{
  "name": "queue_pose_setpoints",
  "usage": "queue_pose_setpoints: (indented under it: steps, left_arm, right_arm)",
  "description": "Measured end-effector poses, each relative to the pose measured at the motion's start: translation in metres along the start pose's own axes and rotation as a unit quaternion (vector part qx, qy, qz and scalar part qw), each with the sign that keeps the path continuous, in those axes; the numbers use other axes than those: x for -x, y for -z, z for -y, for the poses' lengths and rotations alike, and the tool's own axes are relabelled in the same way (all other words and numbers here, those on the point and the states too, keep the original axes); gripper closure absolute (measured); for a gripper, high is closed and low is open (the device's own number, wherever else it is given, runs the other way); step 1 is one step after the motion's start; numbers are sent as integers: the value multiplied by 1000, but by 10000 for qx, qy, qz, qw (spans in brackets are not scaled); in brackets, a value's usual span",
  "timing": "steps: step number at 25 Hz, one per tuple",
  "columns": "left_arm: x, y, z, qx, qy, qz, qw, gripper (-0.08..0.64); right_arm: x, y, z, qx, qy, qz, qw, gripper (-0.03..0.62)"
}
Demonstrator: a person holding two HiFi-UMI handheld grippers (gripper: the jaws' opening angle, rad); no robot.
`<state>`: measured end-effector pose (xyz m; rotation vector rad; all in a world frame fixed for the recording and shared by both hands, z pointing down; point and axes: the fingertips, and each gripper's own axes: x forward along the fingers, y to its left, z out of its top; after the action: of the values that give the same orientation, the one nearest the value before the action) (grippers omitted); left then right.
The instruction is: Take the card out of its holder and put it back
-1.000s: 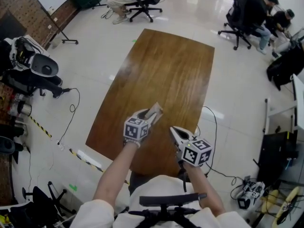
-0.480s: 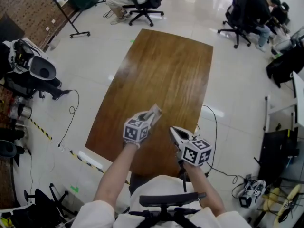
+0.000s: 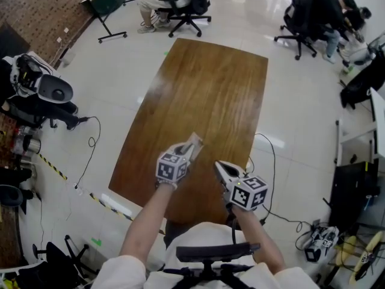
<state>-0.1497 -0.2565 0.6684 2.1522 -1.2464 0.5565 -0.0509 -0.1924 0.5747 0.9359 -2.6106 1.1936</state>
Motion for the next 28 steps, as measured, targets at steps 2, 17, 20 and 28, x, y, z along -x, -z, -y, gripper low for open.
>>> queue_pose_setpoints:
  steps: [2, 17, 20, 28]
  left_arm:
    - [0, -1, -1, -28, -24, -6, 10000, 545]
    - [23, -28, 12, -160, -166, 274, 9994, 545]
    - [38, -42, 12, -215, -237, 420, 9986, 545]
    - [79, -71, 22, 15, -421, 992, 9942, 545]
  right_arm:
    - [0, -3, 0, -2, 11, 22, 10000, 589]
    - [11, -2, -1, 22, -130, 80, 9999, 589]
    - [9, -2, -7, 57, -193, 79, 9998, 589]
    - [18, -6, -24, 223, -431, 22, 9988, 589]
